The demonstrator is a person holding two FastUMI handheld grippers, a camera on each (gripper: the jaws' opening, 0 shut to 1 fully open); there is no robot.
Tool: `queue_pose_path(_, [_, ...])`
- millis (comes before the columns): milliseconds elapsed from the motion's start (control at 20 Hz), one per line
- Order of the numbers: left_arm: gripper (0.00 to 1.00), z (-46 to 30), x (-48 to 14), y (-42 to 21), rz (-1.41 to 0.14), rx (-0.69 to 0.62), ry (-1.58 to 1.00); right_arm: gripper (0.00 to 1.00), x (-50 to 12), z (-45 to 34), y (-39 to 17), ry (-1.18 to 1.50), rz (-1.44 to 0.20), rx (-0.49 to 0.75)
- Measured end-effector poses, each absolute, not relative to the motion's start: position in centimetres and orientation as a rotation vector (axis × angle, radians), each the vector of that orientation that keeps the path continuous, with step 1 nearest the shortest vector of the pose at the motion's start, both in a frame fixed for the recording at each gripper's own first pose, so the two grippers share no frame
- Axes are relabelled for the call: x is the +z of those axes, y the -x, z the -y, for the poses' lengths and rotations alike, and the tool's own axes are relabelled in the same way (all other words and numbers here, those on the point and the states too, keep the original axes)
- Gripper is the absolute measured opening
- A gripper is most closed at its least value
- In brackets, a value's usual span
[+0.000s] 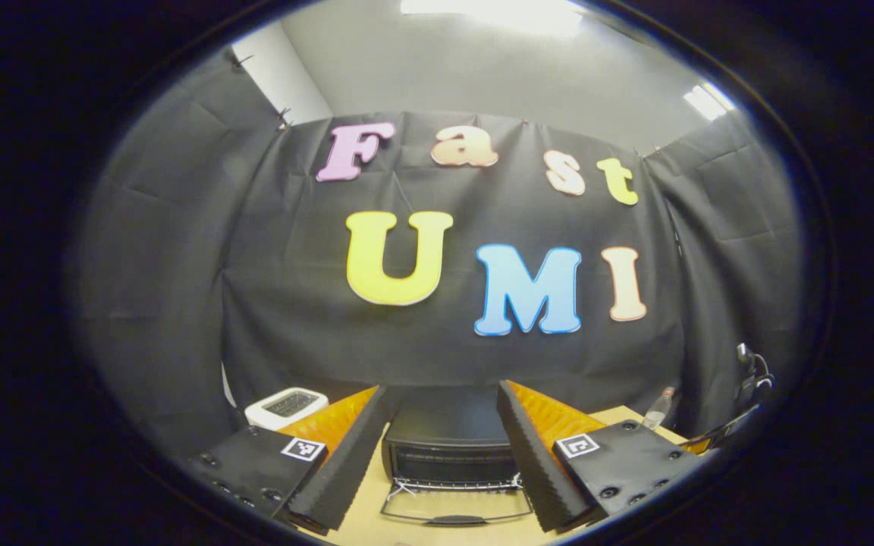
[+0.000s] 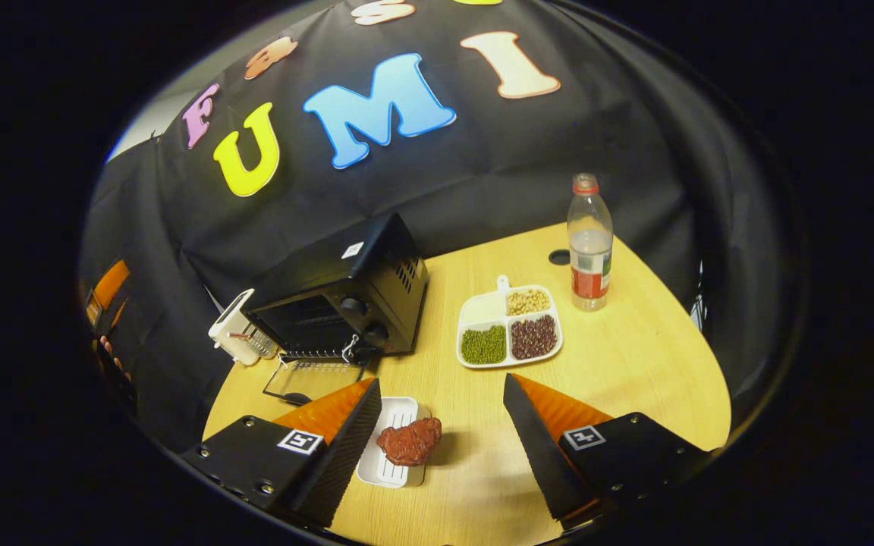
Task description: Open the electric oven with the left hand, put the food in, and close the electric oven.
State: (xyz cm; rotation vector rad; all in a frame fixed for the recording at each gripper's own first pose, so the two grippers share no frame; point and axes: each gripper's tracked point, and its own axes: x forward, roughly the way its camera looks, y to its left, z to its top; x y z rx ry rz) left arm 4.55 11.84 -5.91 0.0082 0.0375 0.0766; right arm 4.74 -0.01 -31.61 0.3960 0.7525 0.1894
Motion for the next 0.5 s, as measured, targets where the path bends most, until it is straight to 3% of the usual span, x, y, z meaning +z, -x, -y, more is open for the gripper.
queue_pose_path(200, [0.98,-10.7,-5.0,-3.5,-0.027,0.087,-0.043,0.99,-35.8,-1.2,-3.6,-0.539,-0.852,0.234])
queue_pose_path(300, [0.98,-10.5,-5.3,-3.1,-0.041,0.102,-0.065,0.88,-37.0,-2.1,-3.2,-0.643,-0.899,0.263])
queue_pose_path(500, [0.95,-9.7,-5.9,-2.1,-0.070,0.137,-0.065,0.87,-39.0,-3.5,-2.8,-0.772,-0.962,0.316])
